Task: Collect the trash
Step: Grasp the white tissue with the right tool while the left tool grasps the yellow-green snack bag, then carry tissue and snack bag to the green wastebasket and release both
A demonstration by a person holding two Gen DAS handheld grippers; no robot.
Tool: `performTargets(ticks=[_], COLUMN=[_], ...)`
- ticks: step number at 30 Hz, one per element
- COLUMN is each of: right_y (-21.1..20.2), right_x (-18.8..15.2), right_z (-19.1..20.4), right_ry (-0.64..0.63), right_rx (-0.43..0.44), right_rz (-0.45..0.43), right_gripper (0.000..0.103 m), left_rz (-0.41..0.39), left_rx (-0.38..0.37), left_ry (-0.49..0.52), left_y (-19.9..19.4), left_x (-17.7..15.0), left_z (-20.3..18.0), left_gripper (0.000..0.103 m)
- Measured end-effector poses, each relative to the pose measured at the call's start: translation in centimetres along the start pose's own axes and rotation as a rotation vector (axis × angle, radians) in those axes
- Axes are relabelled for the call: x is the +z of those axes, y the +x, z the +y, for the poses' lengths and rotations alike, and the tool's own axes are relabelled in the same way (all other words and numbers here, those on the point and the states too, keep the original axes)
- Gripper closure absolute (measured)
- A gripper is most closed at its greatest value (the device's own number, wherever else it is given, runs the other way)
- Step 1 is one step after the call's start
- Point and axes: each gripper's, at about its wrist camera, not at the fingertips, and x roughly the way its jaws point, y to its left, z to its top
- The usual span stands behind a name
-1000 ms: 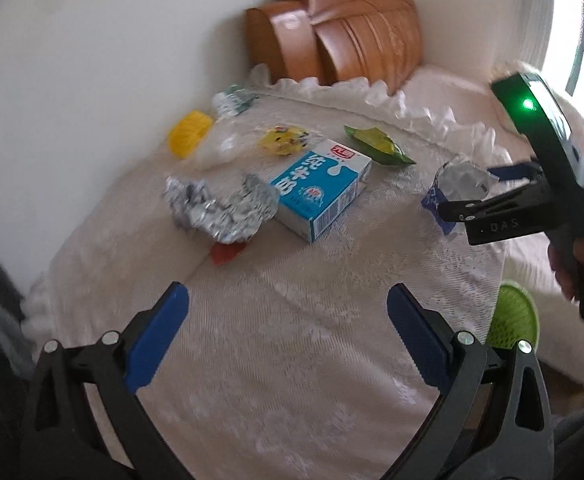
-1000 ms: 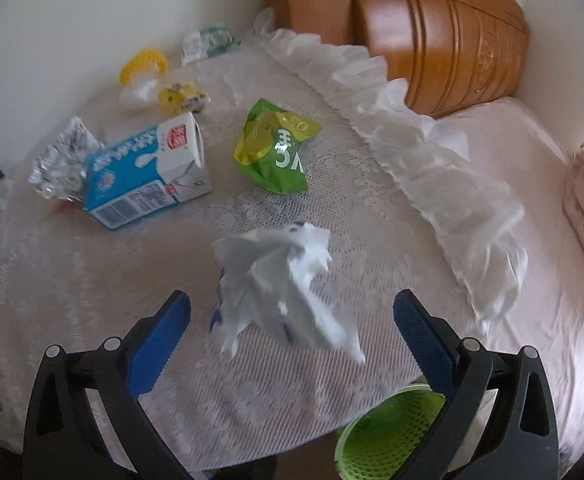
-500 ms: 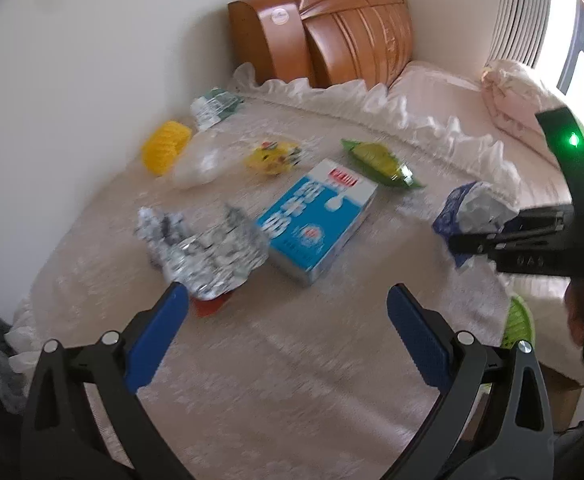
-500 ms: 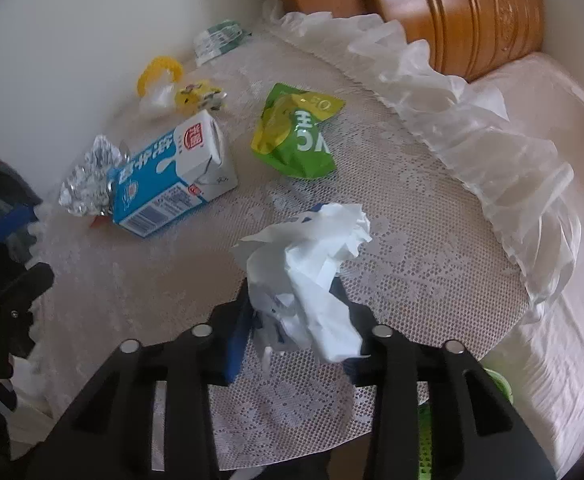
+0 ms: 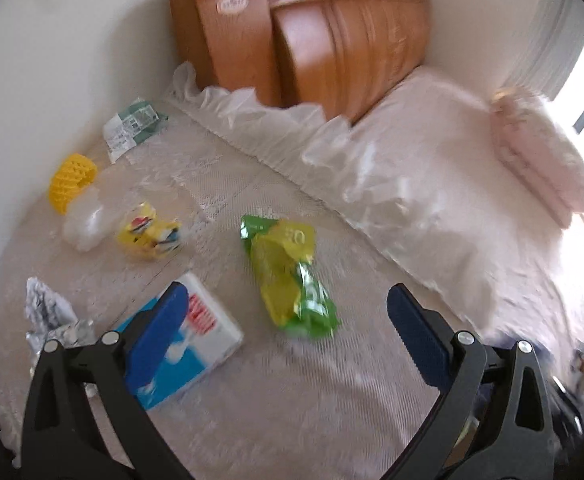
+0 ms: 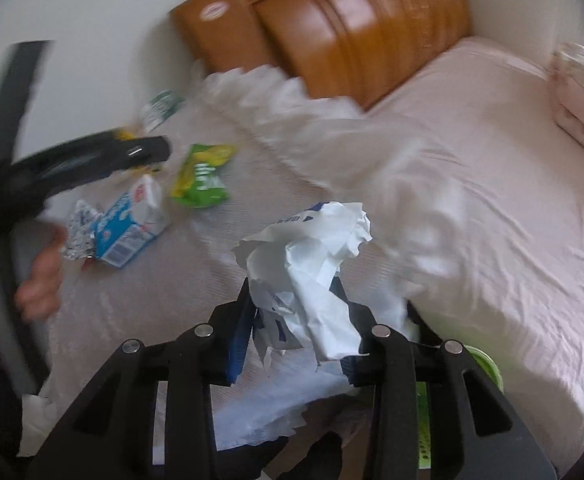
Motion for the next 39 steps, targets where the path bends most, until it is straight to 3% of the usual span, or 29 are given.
performTargets(ticks=[6,10,12,15,17,18,26,30,35,39], right_y=[-3.0,-4.1,-4.4,-4.4,-4.5,-4.5,-5.3,-6.1,-7.3,-7.8], right_x=[-2.7,-4.1,-4.6,-4.9,-5.0,-5.0,-5.0,-5.5,-7.4,-10.3], right_z=[-5.0,-7.5,-8.5,-9.4,-9.7,-9.8,-9.1,-8.7,-9.4,-11.5], right_ry=[0.088,0.131,0.152,0.172,0.183,0.185,0.193,0.202,0.257,0.335], right_rx=[-0.039,-0.060,-0.063,-0.063,-0.054,-0.051,-0.026,-0.039,-0.084,-0.155], right_rz=[-0.028,-0.024,-0.024,-0.029,-0.034,-0.036,-0.066,-0.086,-0.100,-0.090], right_gripper=[0.064,0.064,0.064,0.064,0.064,0.064,0.064,0.064,0.064,0.064], left_rz=[0.127,0.158,0.136,0.126,0.116,0.110,0.085,0.021,-0.034,-0.021], left_rx=[0.142,0.170,0.170,0.133,0.117,0.107,0.012,-0.010,-0.141,-0.272], left_ry=[-0.044,-0.067,-0.078,-0.063,-0.056,-0.055,-0.080,-0.019,0.095,0.196], left_y=[6.7,8.2,8.0,7.5,7.1,6.9,5.2,1.5,-3.7,-6.7], left_x=[0.9,0.7,0.6,0.6,0.4,0.2,-1.2,-2.5,-5.3,-8.3], left_z=[-2.1,-2.3,-2.4,-2.8,-3.0,-3.0,-1.2,-2.0,-5.2,-8.8], left_gripper=[0.008,0.009,0.013,0.032,0.052,0.056,0.058,0.058,0.058,0.058])
